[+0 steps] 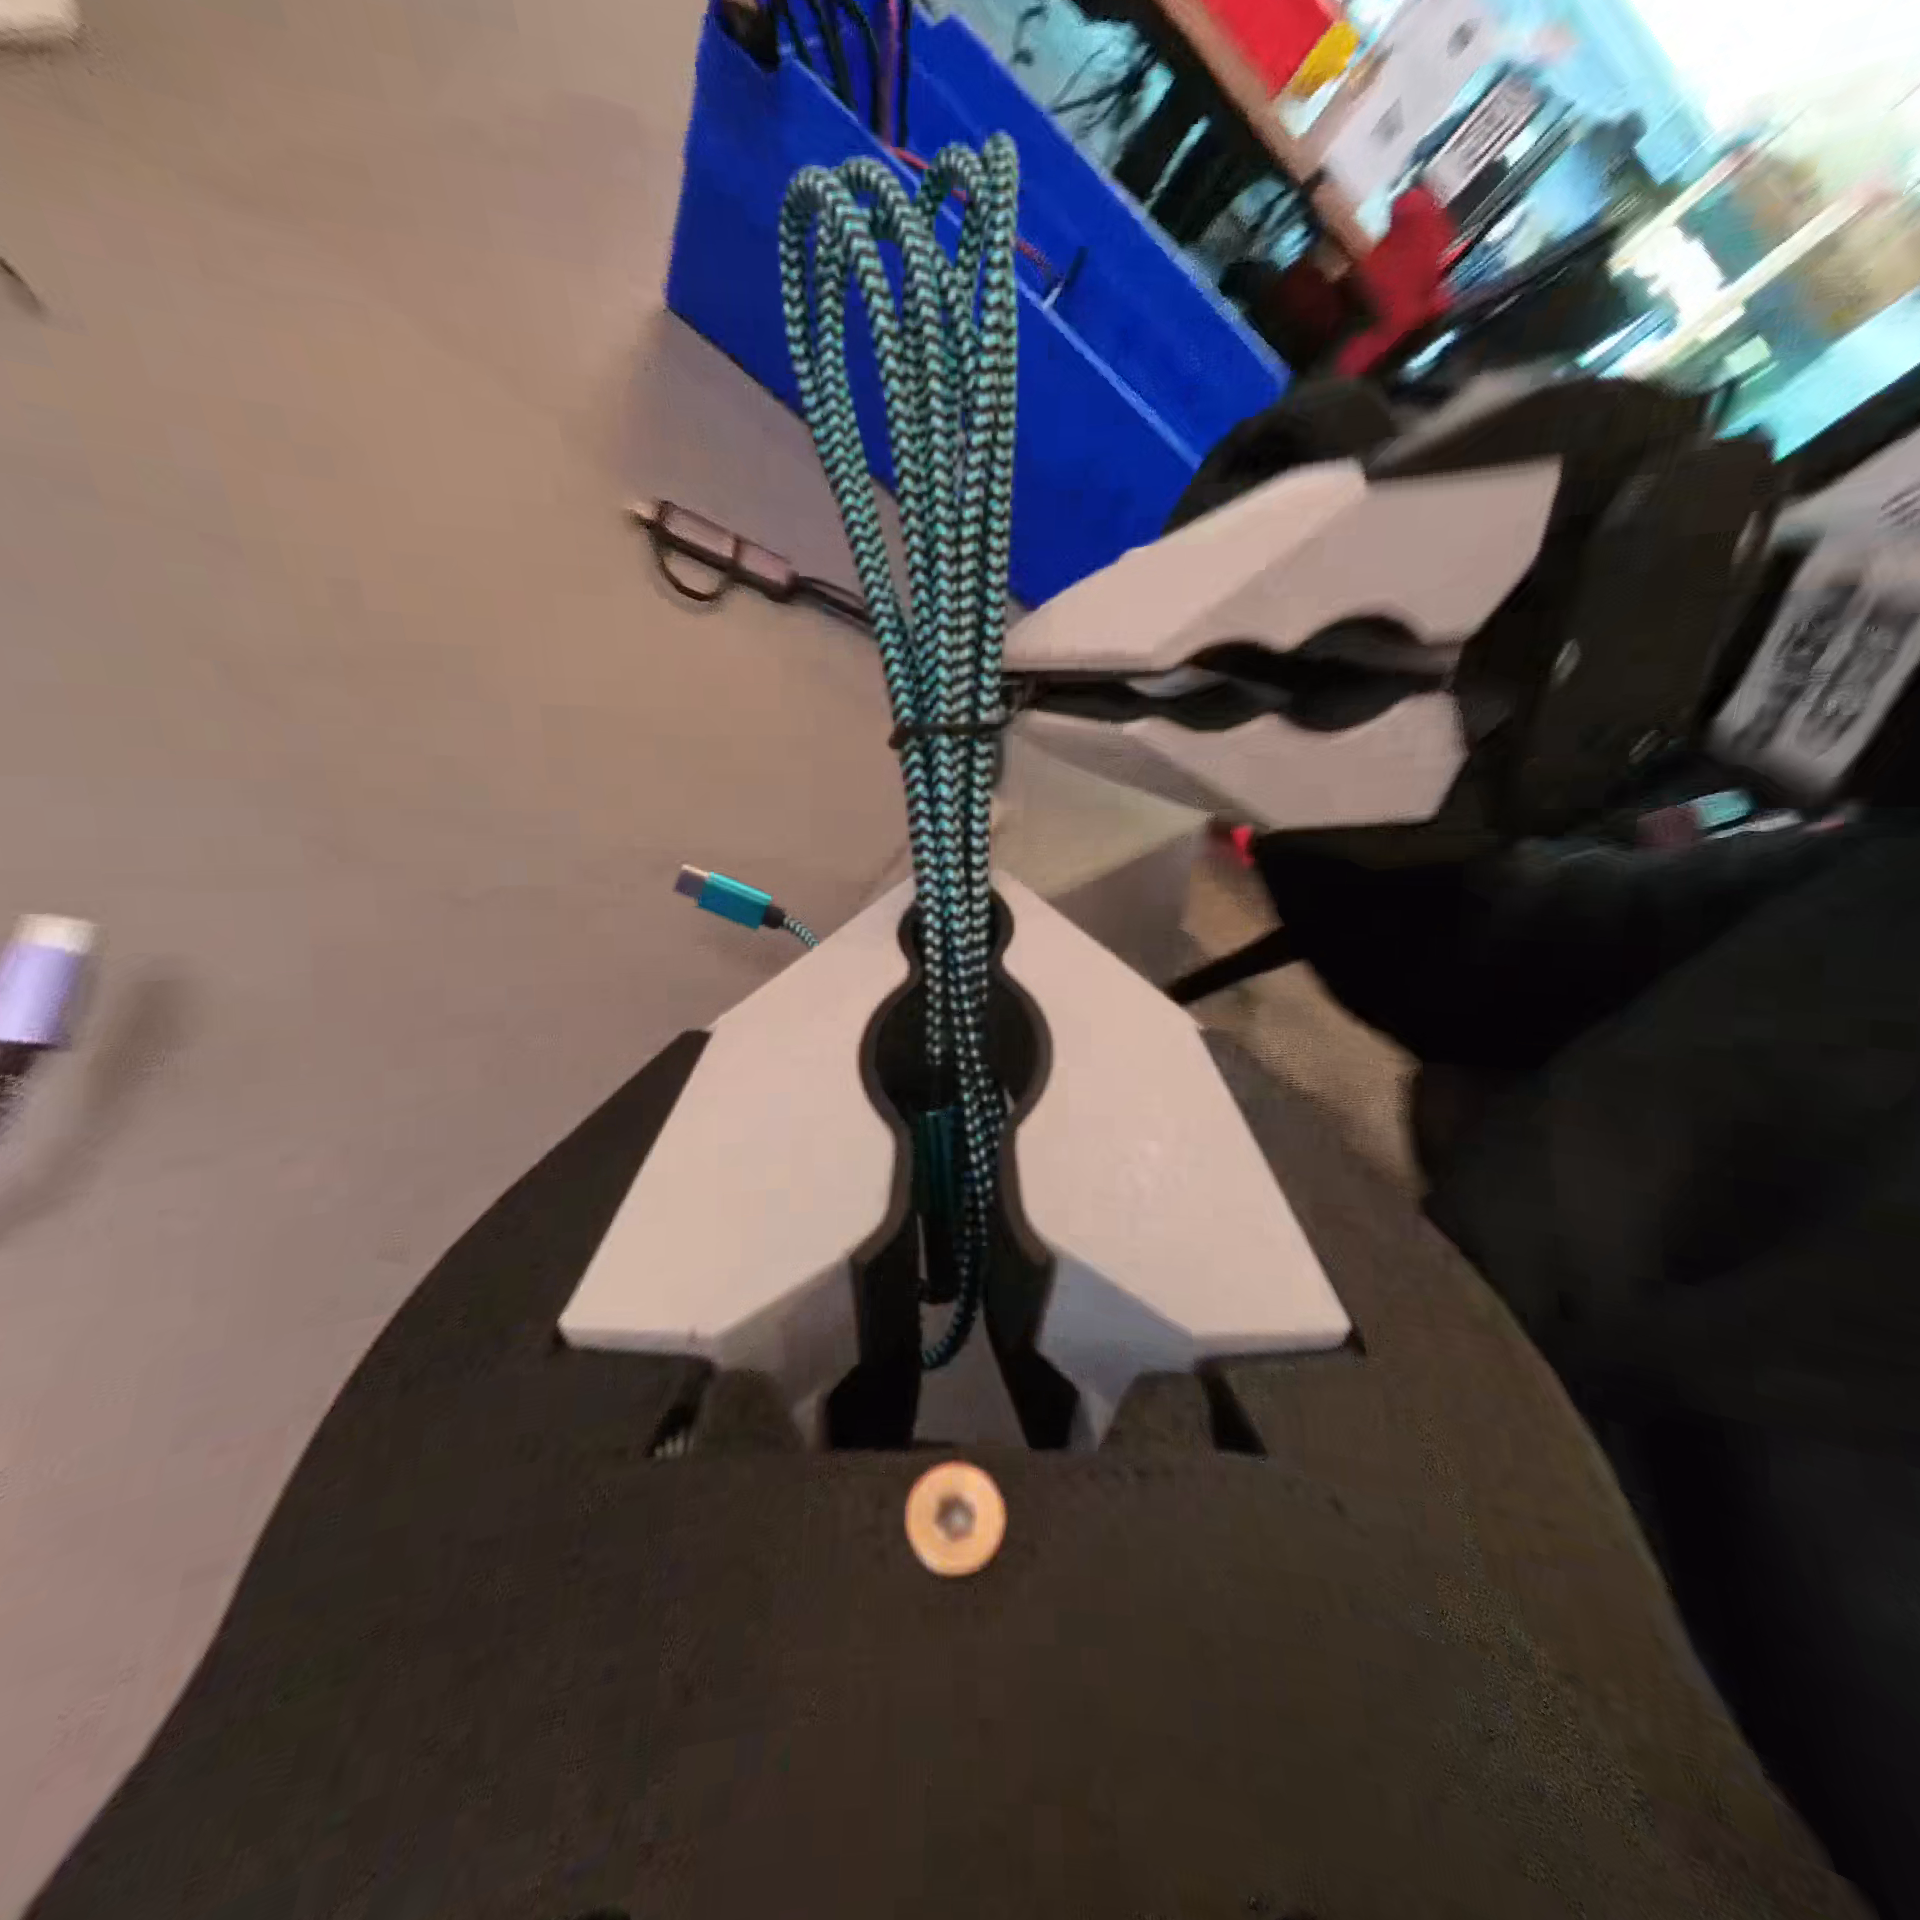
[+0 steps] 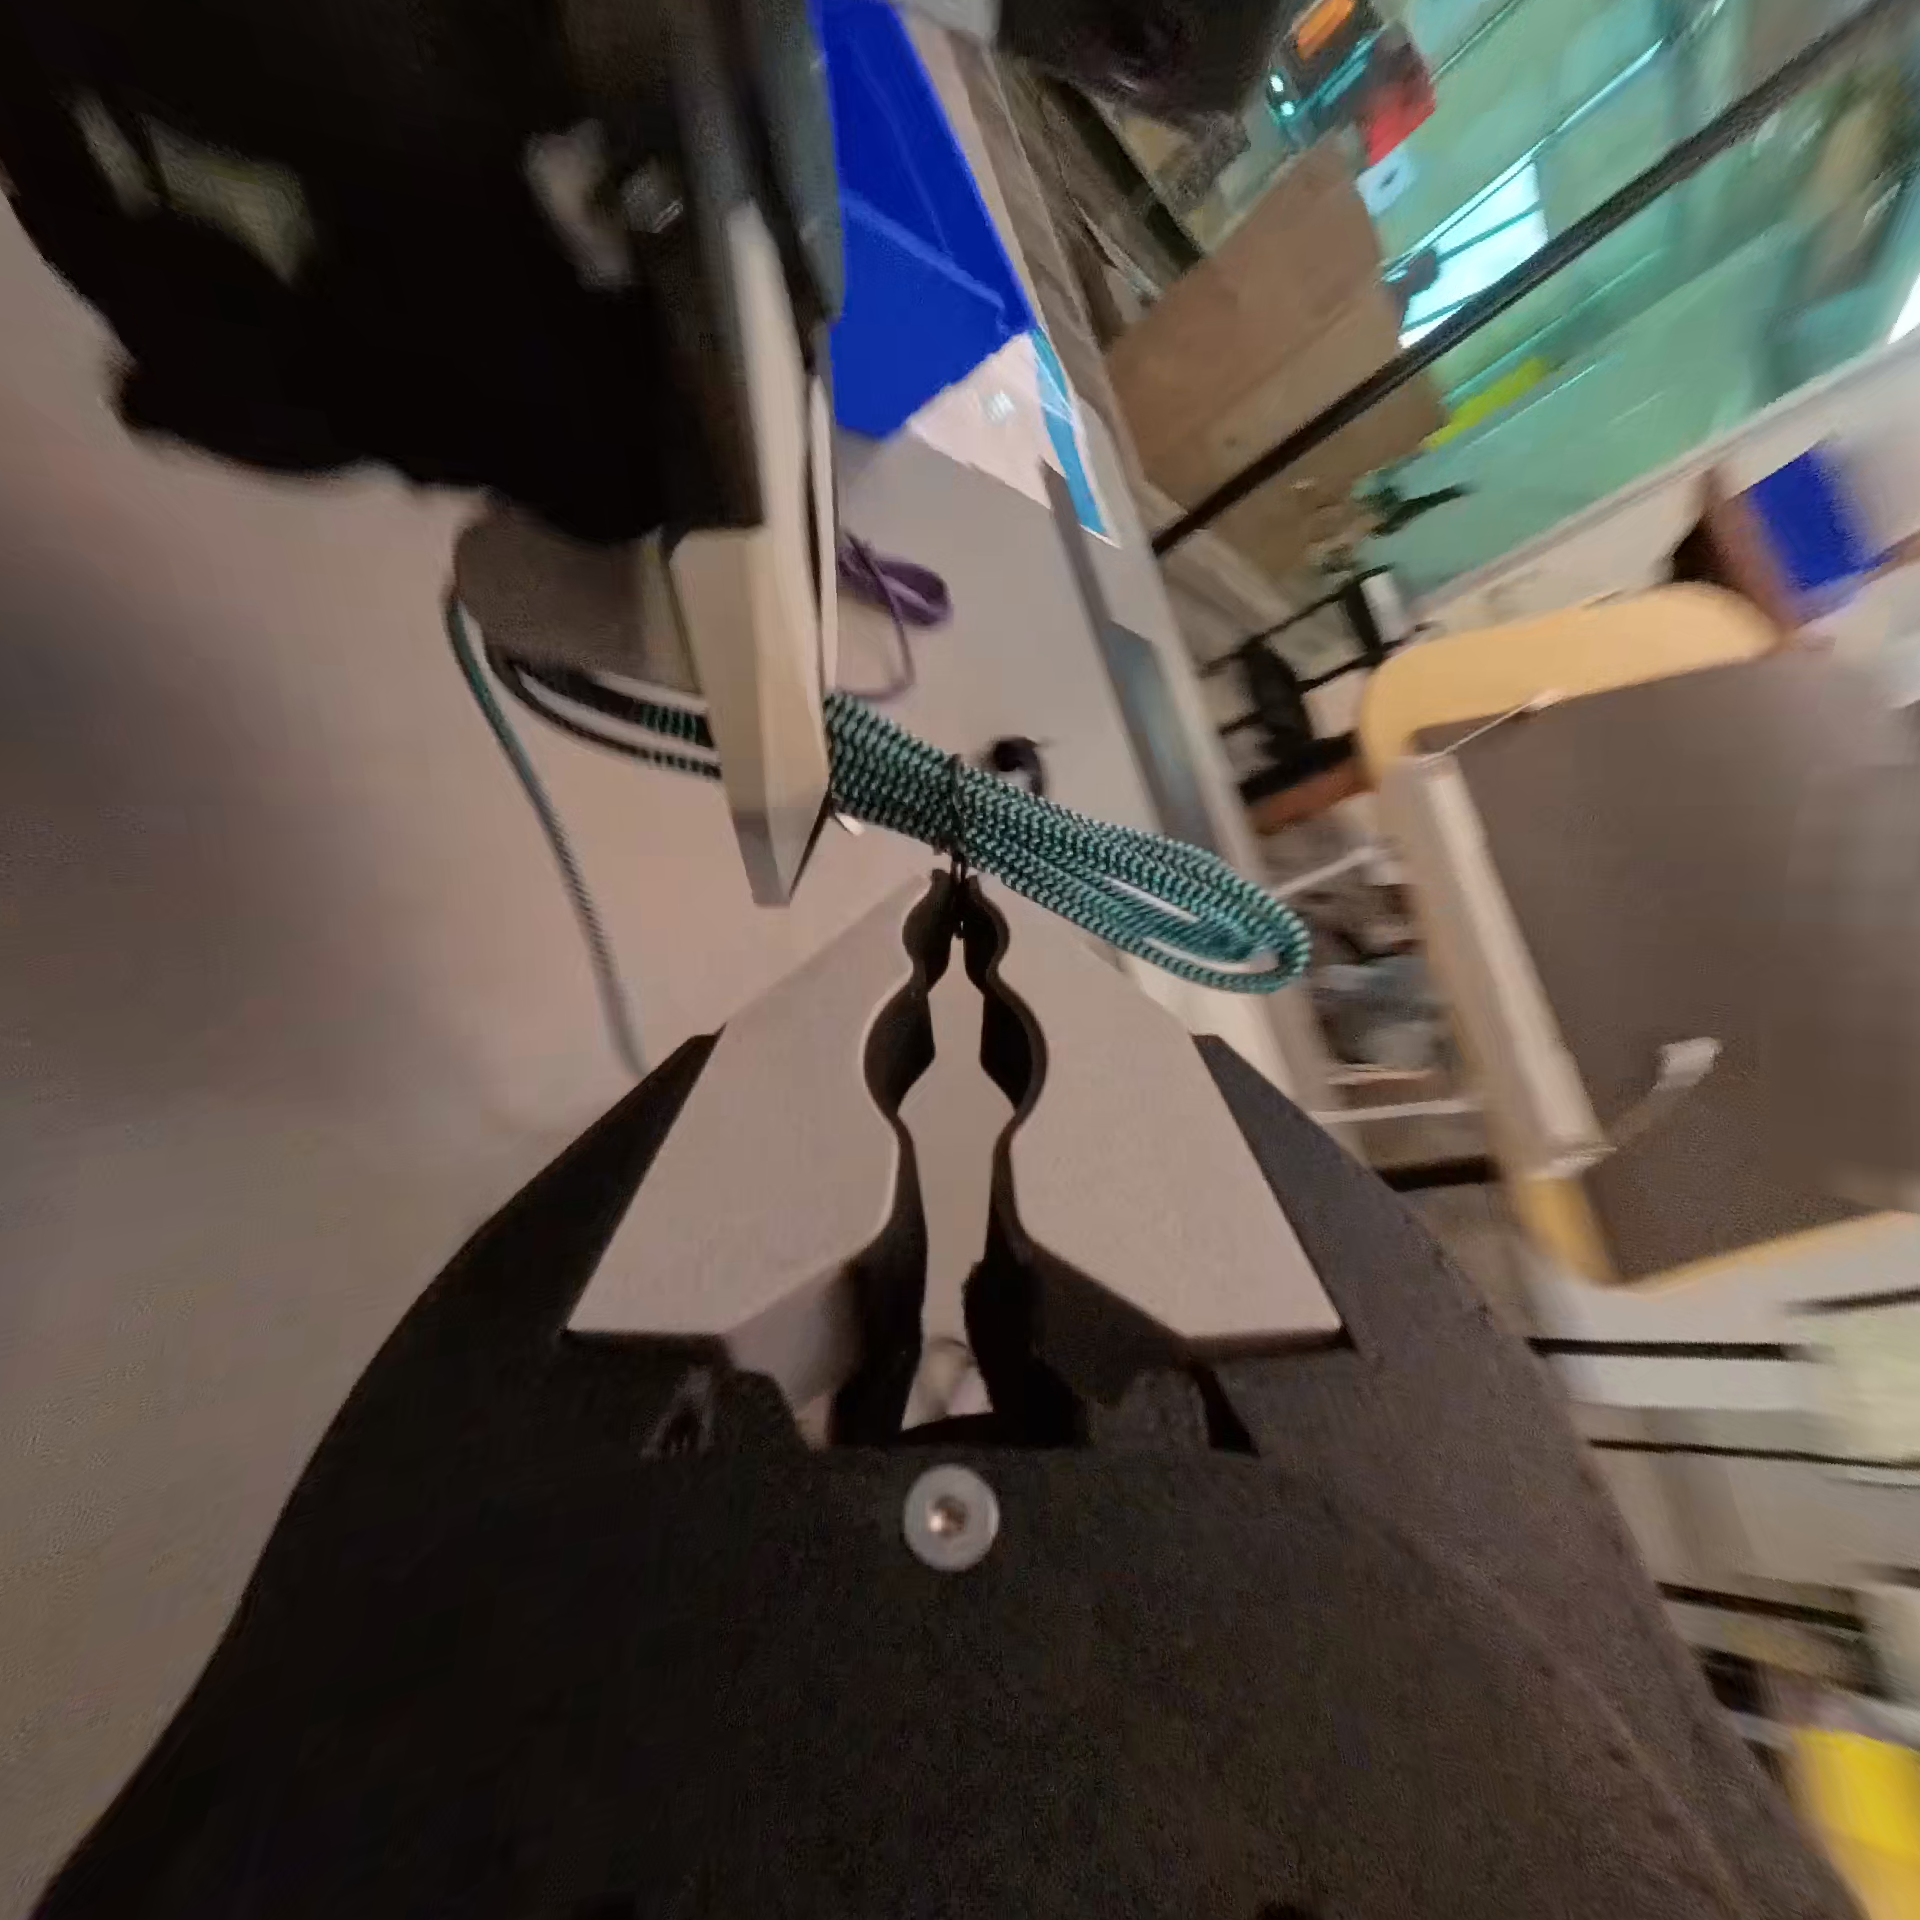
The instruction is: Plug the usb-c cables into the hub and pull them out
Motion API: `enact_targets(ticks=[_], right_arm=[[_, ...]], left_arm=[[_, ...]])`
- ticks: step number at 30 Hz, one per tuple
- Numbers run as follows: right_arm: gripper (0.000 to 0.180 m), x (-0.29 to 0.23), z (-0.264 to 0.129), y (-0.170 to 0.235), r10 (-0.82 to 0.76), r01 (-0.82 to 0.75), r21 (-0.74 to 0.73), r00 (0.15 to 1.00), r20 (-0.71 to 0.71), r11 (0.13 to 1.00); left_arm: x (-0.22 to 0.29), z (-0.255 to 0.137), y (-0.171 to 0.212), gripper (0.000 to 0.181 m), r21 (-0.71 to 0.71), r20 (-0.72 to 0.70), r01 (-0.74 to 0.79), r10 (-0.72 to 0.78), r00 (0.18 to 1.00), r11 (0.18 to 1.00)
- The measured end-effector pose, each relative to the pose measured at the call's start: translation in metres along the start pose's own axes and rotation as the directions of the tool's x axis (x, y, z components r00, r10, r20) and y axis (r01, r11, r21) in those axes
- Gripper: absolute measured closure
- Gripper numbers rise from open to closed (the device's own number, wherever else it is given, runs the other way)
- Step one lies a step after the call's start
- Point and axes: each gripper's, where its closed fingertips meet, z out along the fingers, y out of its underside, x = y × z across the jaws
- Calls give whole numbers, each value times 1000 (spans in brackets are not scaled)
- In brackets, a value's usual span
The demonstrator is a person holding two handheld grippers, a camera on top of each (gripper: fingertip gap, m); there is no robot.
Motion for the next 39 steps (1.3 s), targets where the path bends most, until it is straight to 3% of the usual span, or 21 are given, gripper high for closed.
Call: enact_targets(ticks=[2, 5, 7, 9, 10, 11, 13, 15, 19, 22, 24, 30, 33, 36, 39], right_arm=[[180, 1, 1, 1, -243, 238, -69, 967, -76, 969], [180, -4, -1, -7, -346, 341, -66, 932, -107, 938], [180, -8, -3, -11, -264, 265, 0, 962, -75, 964], [178, -6, -4, -10, -9, 9, 75, 1000, 1, 997], [168, -5, -6, -11, 159, -166, 116, 985, 67, 979], [161, -5, -7, -12, 325, -347, 145, 933, 155, 927], [154, -4, -10, -12, 590, -661, 147, 732, 339, 736], [151, -7, -10, -12, 707, -836, 89, 510, 490, 541], [156, -13, -14, -22, 708, -958, -26, 192, 679, 284], [168, -13, -15, -24, 684, -977, -83, 78, 725, 199], [177, -14, -12, -21, 693, -977, -99, 59, 718, 187], [170, -20, -8, -23, 693, -974, -133, 31, 720, 182], [178, -20, -9, -23, 690, -976, -109, 52, 722, 188], [180, -22, -8, -23, 703, -963, -80, 129, 699, 256], [180, -23, -2, -16, 729, -916, -23, 305, 612, 401]], left_arm=[[5, 1, 2, 179, -13, -108, 134, -135, 985, 991], [11, 0, -1, 179, 3, -245, 290, -281, 928, 957], [11, 1, 0, 179, 21, -210, 236, -227, 951, 971], [7, 0, -3, 179, 64, -107, 100, -93, 990, 993], [5, -2, -5, 179, 75, -63, 43, -38, 997, 996], [1, -4, -6, 180, 78, -15, -3, 4, 1000, 997], [-4, -6, -6, 180, 72, 74, -117, 111, 991, 991], [-7, -5, -4, 179, 38, 135, -207, 200, 970, 978], [-7, -3, -1, 179, -23, 223, -364, 360, 906, 931], [-7, -4, -3, 179, -28, 256, -414, 407, 877, 910], [-7, -4, -4, 179, -23, 268, -424, 414, 870, 905], [-10, -3, -3, 179, -50, 296, -453, 446, 844, 890], [-10, -3, -3, 179, -49, 293, -451, 445, 846, 891], [-11, -3, -1, 179, -53, 289, -434, 430, 855, 899], [-13, -2, 2, 179, -58, 264, -363, 365, 893, 930]])
